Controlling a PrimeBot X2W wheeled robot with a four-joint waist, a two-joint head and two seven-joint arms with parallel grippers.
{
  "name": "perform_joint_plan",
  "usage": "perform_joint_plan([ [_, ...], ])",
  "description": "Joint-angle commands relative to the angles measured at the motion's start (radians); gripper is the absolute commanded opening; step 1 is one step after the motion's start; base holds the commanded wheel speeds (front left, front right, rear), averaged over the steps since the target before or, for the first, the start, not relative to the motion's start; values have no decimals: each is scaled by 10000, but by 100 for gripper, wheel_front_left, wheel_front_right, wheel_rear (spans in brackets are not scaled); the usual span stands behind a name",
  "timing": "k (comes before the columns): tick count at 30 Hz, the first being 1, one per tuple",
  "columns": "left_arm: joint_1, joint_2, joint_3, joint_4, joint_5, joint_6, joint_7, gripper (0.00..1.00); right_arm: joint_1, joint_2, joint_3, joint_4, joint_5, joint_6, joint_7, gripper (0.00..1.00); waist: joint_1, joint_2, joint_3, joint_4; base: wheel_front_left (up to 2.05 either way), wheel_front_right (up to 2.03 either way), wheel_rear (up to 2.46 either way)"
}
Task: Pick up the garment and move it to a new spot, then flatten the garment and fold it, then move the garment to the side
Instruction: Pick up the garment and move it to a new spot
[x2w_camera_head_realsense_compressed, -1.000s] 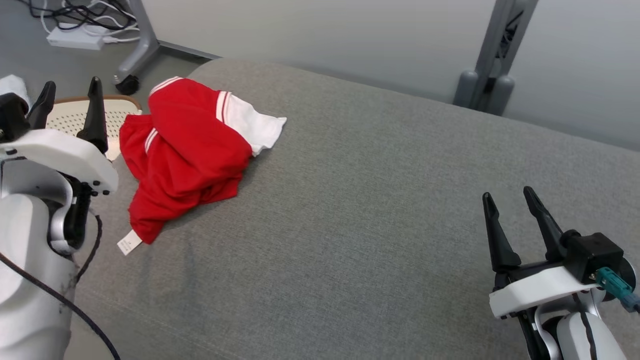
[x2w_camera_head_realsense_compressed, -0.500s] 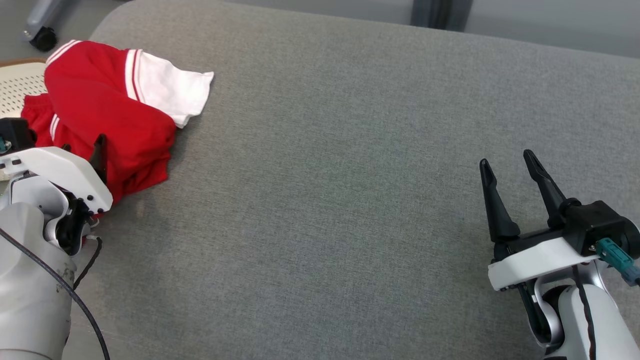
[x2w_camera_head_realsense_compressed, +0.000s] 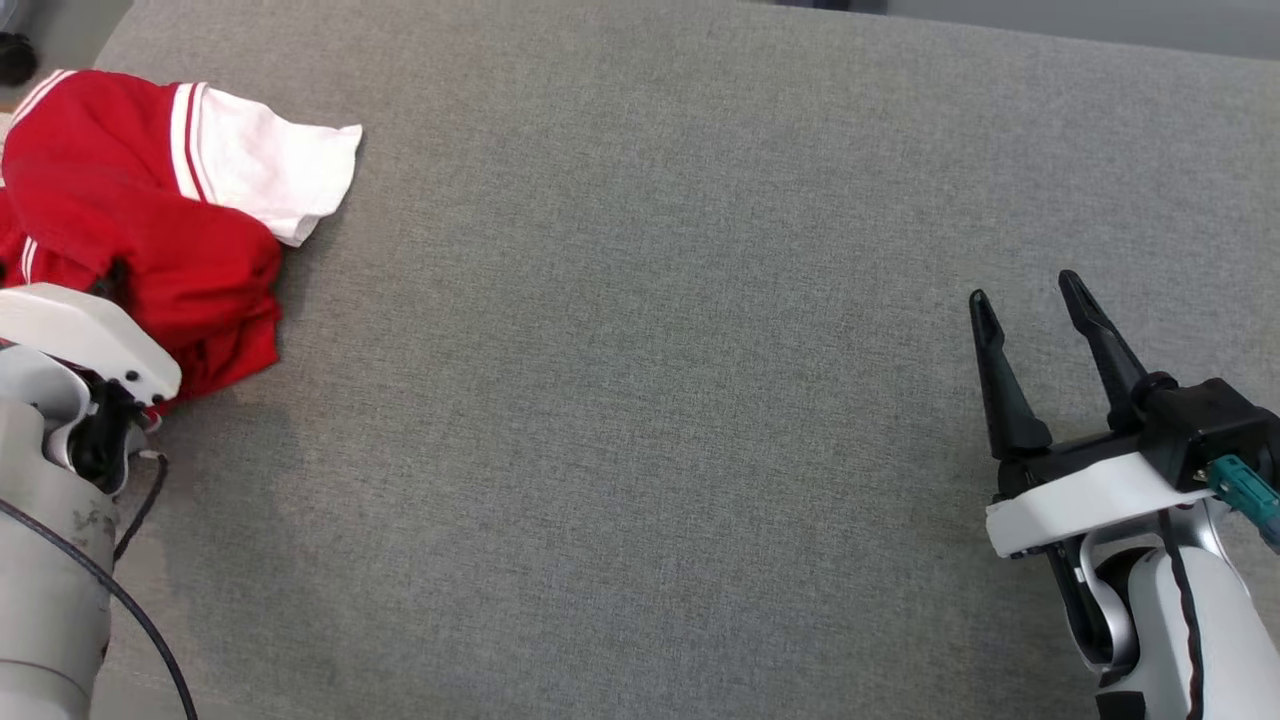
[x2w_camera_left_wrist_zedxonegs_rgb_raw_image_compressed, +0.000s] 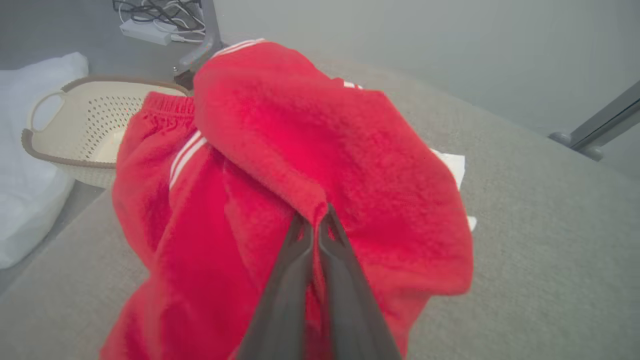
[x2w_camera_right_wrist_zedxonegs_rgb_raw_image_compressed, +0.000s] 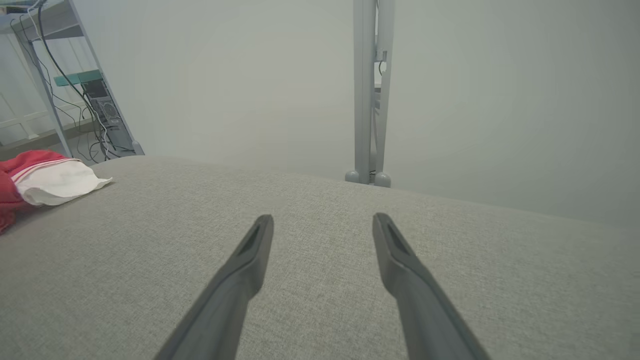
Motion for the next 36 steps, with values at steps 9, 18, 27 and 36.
perform_joint_plan([
  [9,-875,589,63,-934,465,378,-2655,0,382,-16,-447,164,-264,19,-329,100,0,0,-990,111,0,0,0],
  [18,691,596,140,-4732,1477,1402,-2902,0,838,14,-525,346,43,19,-494,100,0,0,-1932,-83,0,0,0],
  [27,3739,47,-108,-8902,1664,2314,-2443,0,1115,22,-415,357,205,19,-461,100,0,0,-2297,-658,0,0,0],
  [36,5069,-423,-866,-11754,1839,2830,-1357,0,714,24,-373,80,326,19,-520,100,0,0,-1728,-2147,0,0,0],
])
